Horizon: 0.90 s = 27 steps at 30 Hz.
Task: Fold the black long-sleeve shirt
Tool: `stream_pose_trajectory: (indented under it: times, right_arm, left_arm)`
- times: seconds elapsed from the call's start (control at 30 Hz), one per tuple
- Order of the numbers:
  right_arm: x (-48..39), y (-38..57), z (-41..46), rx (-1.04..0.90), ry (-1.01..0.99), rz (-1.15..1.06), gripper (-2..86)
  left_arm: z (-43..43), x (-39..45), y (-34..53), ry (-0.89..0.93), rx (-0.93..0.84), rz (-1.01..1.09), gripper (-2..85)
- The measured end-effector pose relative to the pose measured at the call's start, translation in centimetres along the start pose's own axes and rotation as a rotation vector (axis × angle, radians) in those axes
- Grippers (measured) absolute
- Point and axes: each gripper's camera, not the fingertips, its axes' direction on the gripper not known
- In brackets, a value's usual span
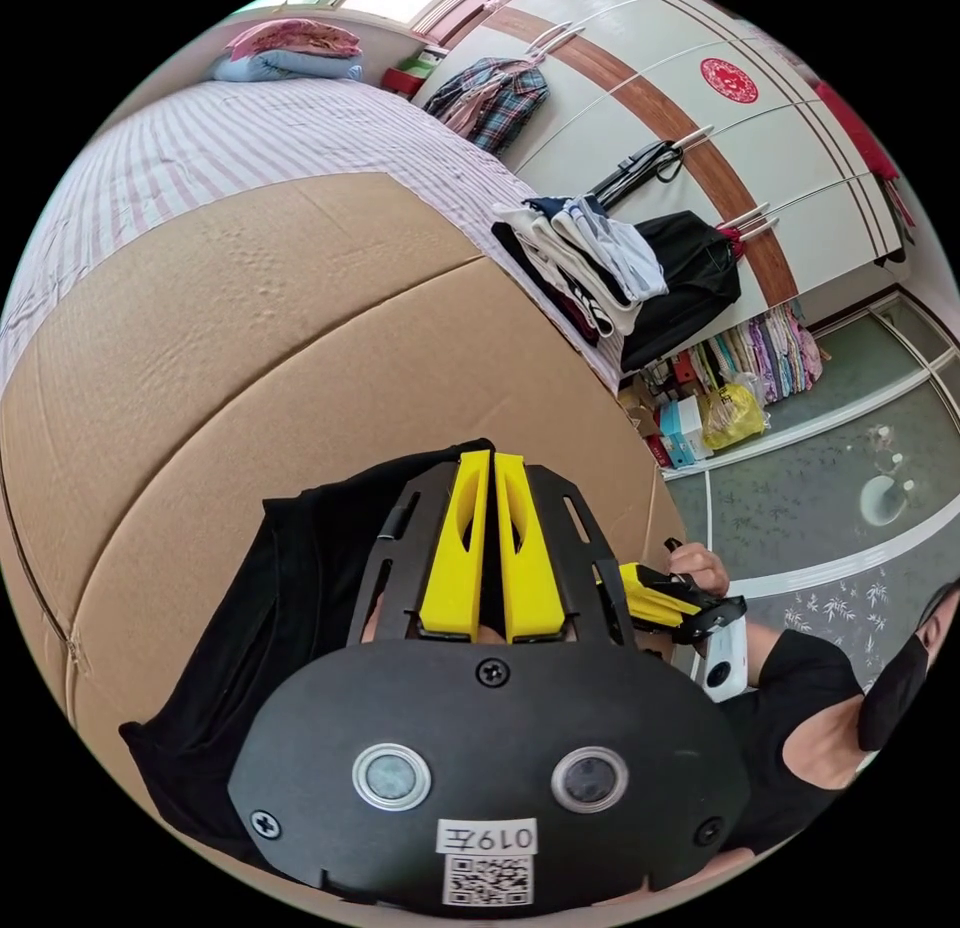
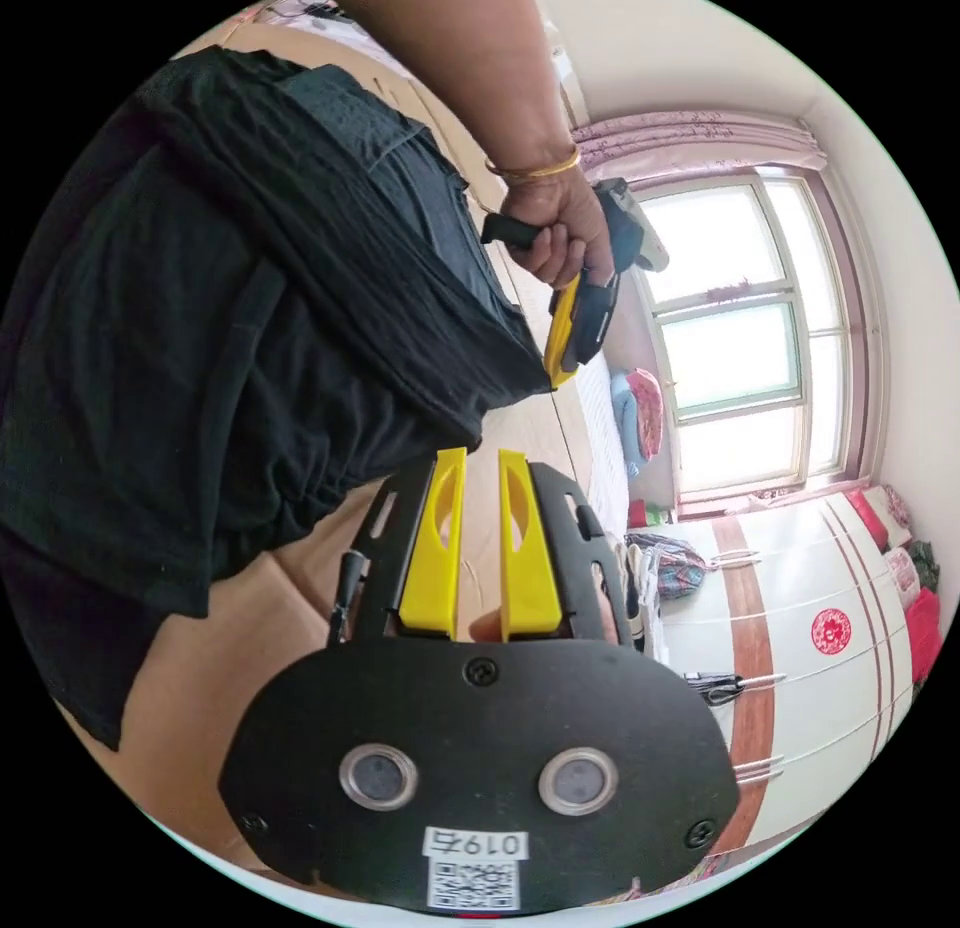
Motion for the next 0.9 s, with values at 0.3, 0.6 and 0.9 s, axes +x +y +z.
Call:
stream_pose_trajectory:
  times: [0.3,0.6,0.9]
  right_arm:
    - [-0.1,-1.5,1.7,0.052,0.021,-0.062,2.7]
    - [0.0,-1.0,4.7,-0.081,0.021,-0.002,-0.8]
    - [0.2,-0.6,7.2,-0.11,0.092,-0.065,-0.9]
  left_arm:
    - [0.2,-0.1,-0.6,0.035,0.005,0.007,1.1]
    - [1.7,-0.4,-0.2,-0.011,0.015,-0.051,1.2]
    - [5.5,1.8,0.8,-0.126,-0.102,-0.019,1.3]
